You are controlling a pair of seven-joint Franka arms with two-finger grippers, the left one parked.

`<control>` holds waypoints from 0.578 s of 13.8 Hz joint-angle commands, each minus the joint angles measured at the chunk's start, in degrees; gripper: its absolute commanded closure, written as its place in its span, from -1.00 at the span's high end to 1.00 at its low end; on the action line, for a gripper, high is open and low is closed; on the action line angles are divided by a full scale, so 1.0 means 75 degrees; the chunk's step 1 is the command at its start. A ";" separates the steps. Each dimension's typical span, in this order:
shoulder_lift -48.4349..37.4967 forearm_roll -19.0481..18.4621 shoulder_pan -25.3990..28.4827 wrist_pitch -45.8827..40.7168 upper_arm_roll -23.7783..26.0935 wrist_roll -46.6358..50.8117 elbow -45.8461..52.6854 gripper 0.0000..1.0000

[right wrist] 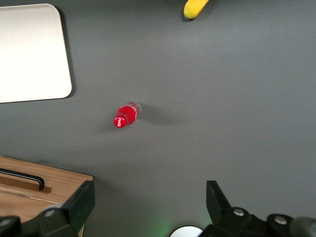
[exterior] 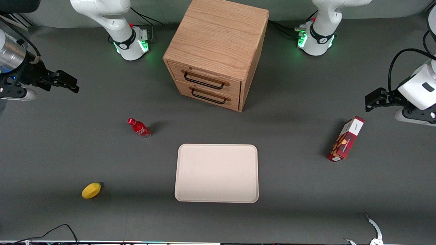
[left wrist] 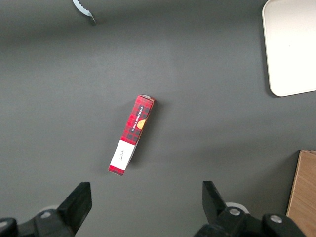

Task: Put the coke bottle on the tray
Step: 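Move the open right gripper down to the red Coca-Cola bottle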

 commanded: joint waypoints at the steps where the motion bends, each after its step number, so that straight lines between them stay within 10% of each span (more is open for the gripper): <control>1: 0.0112 0.0200 0.0051 -0.0240 -0.0043 -0.0074 0.0290 1.00; 8: 0.0346 0.0503 0.0297 0.1604 0.0262 0.0207 -0.1239 1.00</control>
